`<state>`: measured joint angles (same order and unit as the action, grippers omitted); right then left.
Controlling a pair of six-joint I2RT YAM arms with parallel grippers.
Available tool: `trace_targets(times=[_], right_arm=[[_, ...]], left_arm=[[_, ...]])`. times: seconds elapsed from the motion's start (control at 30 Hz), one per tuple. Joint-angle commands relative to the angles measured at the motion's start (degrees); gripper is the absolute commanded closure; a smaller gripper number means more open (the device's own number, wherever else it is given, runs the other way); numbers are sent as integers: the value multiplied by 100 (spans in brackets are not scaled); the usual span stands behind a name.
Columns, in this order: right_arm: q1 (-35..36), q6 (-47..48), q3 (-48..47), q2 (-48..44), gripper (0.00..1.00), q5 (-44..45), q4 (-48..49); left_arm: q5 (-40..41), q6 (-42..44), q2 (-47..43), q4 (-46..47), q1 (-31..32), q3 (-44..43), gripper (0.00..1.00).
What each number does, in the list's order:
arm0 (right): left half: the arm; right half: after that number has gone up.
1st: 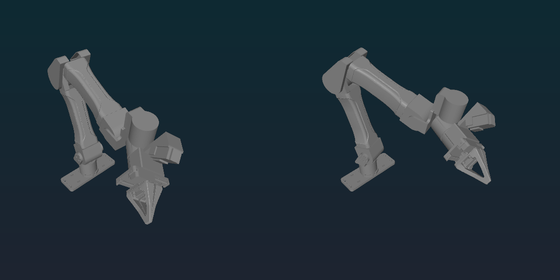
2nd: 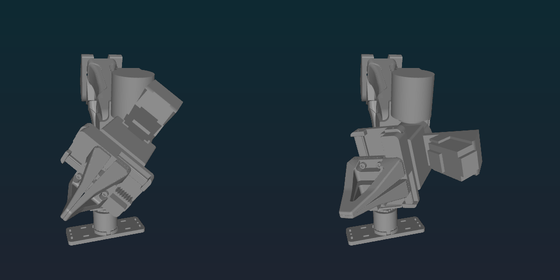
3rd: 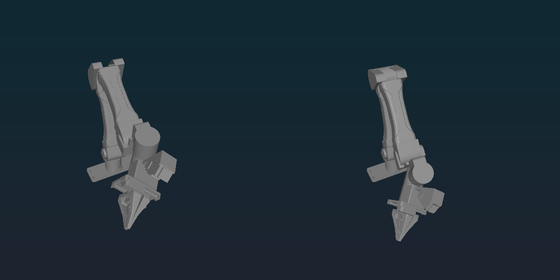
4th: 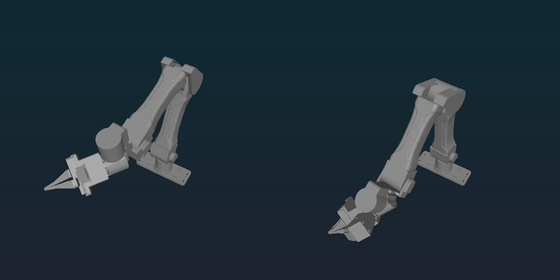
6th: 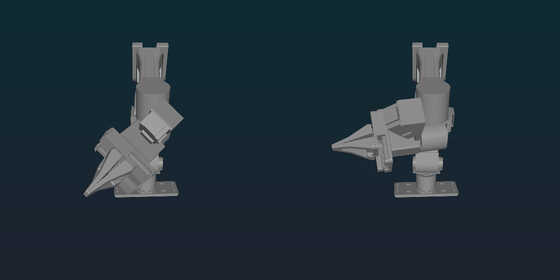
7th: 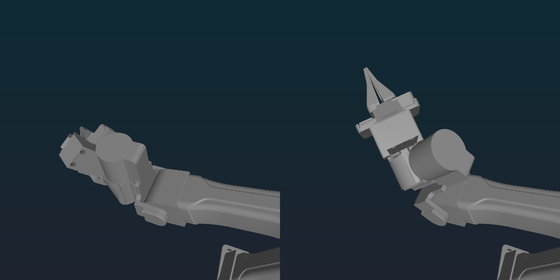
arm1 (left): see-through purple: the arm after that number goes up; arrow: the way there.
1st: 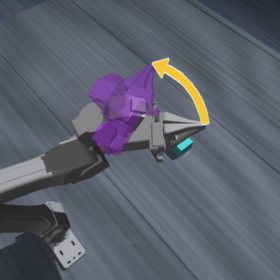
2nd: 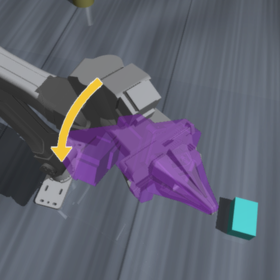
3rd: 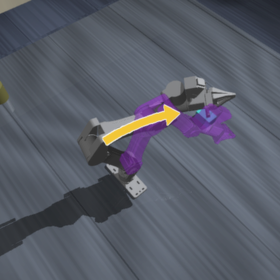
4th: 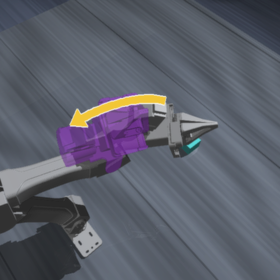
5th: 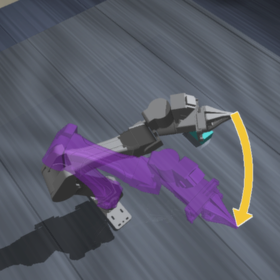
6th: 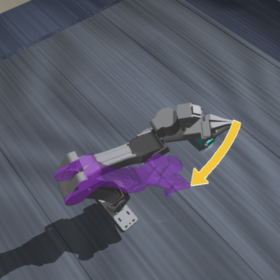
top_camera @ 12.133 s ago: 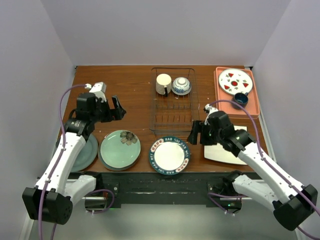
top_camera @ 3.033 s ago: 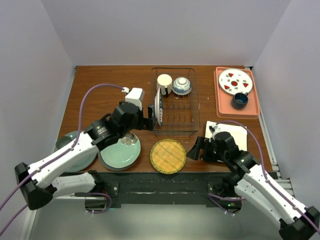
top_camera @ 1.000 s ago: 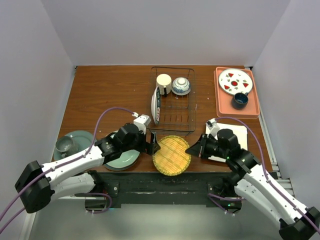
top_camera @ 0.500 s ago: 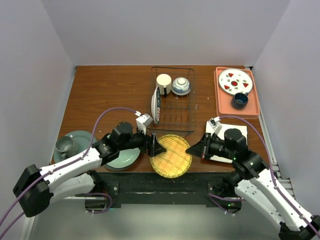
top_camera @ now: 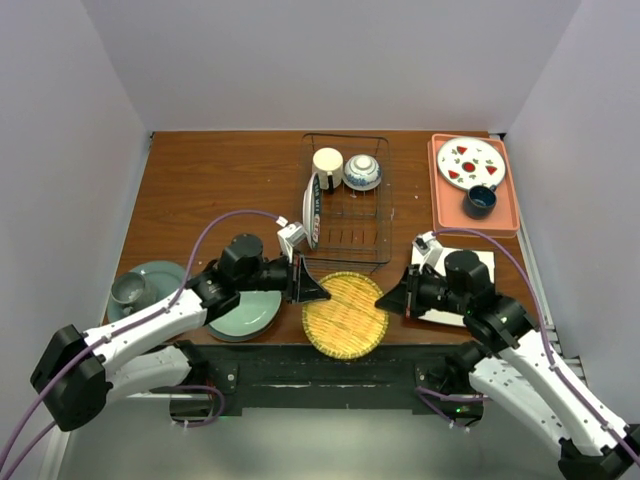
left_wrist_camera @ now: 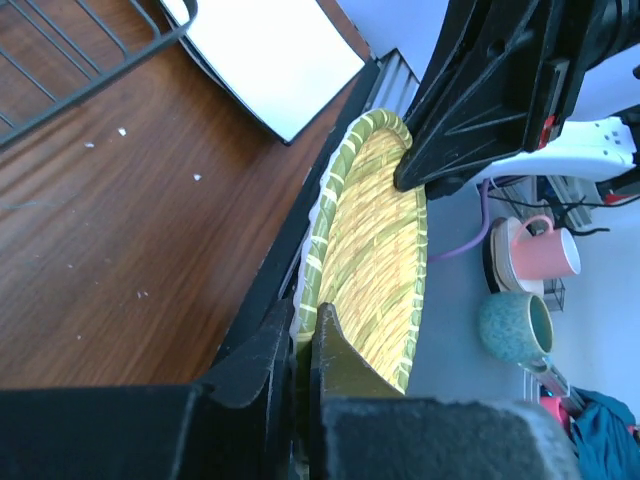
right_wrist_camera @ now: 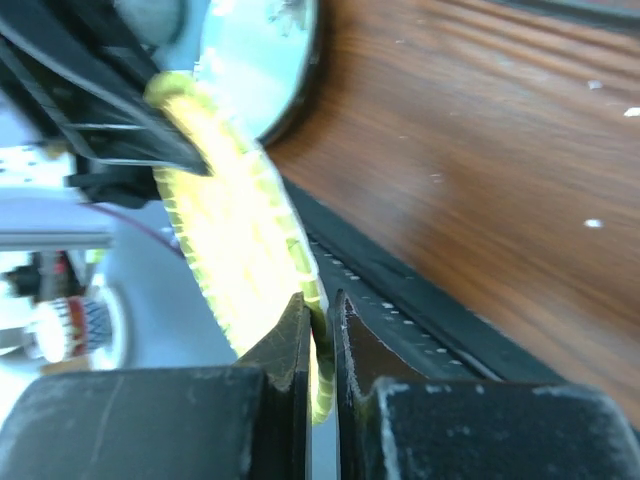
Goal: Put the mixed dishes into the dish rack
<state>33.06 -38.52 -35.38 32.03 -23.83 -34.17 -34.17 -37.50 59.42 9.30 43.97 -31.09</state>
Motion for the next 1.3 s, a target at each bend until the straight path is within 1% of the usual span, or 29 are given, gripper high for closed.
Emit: trace_targets(times=[0.0, 0.03, 0.07, 0.1, 0.13, 0.17, 0.2, 0.23, 0.27, 0.33, 0.4, 0.53, 0.67, 0.73, 0.83, 0.97, 1.07, 1.23, 1.27], right_arm=[[8, 195, -637, 365, 100, 790, -159], [-1, 240, -689, 400, 100, 941, -282], [-1, 292, -829, 461, 94, 1116, -361], [-1, 406, -926, 532, 80, 1274, -440], [8, 468, -1023, 567, 72, 1589, -580], [-1, 529, -1241, 593, 56, 1749, -651], [8, 678, -1348, 594, 40, 1872, -713], [-1, 766, -1454, 568, 35, 2143, -783], [-1, 846, -1629, 559, 31, 2233, -784], [-1, 1109, -1779, 515, 24, 2374, -758], [-1, 1346, -1981, 515, 23, 2375, -705], [7, 1497, -2166, 558, 23, 2375, -442], [-1, 1558, -2245, 707, 24, 2541, -169], [8, 1611, -2298, 830, 25, 2612, -55], [25, 1681, -2526, 1138, 27, 2831, -2], [34, 1682, -2597, 1341, 27, 3104, 42], [43, 1515, -2448, 1420, 27, 3323, 77], [34, 1260, -2089, 1455, 27, 3692, 86], [43, 1225, -2035, 1464, 26, 3789, 86]], left_arm=[[244, 506, 79, -560, 51, -598, 100], [331, 532, 61, -665, 51, -661, 100], [576, 576, 9, -901, 51, -722, 100], [761, 612, -18, -1165, 51, -897, 100], [972, 647, -44, -1385, 51, -1012, 100], [1157, 682, -70, -1761, 51, -1126, 100], [1541, 708, -71, -1956, 51, -1388, 100], [1719, 717, -53, -2150, 51, -1521, 100], [2034, 726, -10, -2465, 51, -1636, 100], [2335, 700, 43, -2731, 51, -1970, 100], [2608, 639, 122, -2916, 51, -2172, 100], [3161, 480, 263, -3092, 60, -2559, 100], [4118, 305, 456, -3285, 68, -3234, 100], [4400, 260, 570, -3329, 68, -3481, 100], [4823, 357, 956, -3522, 77, -4079, 100], [5401, 725, 1335, -3785, 112, -4930, 100], [5867, 936, 1660, -4058, 147, -5501, 100], [6492, 1139, 2230, -4366, 314, -6215, 100], [6728, 1183, 2319, -4480, 358, -6425, 100]])
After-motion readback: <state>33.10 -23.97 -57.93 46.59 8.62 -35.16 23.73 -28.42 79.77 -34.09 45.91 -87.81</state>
